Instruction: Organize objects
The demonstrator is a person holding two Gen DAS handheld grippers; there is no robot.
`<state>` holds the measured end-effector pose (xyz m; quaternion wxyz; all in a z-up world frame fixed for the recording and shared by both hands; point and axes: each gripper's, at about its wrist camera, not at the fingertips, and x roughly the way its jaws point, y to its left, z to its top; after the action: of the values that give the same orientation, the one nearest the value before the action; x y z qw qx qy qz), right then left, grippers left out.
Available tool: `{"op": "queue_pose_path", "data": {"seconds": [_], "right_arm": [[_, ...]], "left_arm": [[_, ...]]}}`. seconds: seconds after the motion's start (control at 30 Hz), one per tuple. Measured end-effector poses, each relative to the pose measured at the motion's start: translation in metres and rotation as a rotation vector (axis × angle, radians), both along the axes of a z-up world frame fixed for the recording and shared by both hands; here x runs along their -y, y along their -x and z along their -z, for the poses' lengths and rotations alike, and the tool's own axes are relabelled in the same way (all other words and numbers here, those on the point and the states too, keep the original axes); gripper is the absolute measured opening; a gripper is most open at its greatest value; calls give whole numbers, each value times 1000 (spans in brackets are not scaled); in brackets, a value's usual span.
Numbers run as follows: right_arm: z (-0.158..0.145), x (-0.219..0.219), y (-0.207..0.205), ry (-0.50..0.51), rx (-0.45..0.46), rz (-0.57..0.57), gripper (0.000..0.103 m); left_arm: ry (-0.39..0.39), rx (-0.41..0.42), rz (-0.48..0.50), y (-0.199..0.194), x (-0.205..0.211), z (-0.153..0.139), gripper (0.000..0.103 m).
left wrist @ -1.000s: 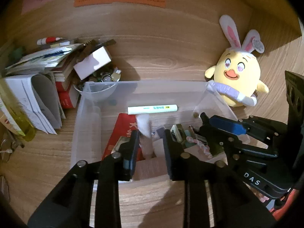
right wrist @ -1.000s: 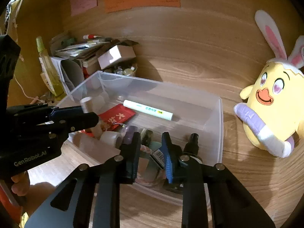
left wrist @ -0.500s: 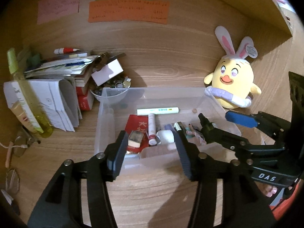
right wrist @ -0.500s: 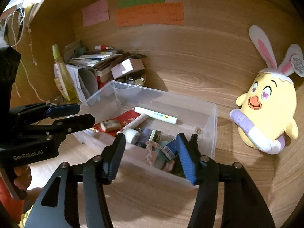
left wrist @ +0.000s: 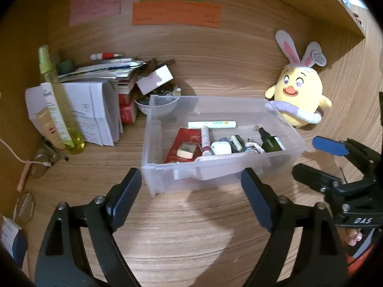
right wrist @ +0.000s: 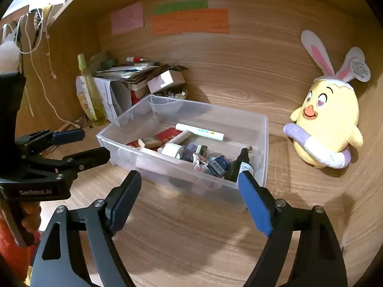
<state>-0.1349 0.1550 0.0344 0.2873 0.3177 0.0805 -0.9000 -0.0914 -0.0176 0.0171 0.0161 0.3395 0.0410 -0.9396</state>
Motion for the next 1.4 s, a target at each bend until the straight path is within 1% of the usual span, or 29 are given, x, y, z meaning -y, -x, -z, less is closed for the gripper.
{"op": "queue_pose_path", "data": {"seconds": [0.07, 0.17, 0.57, 1.0, 1.4], "right_arm": [[1, -1, -4, -2, -4, 0, 83], [4, -2, -12, -21, -16, 8, 83], [11, -8, -31, 4, 4, 26, 84], [13, -10, -29, 5, 15, 38, 84], [12, -12, -28, 8, 19, 40, 84]], "left_arm": [[13, -4, 1, -5, -2, 1, 90], [20, -5, 10, -12, -5, 5, 93], [23, 7, 34, -27, -14, 18, 94], [9, 12, 34, -28, -13, 20, 94], [11, 9, 39, -27, -18, 20, 94]]}}
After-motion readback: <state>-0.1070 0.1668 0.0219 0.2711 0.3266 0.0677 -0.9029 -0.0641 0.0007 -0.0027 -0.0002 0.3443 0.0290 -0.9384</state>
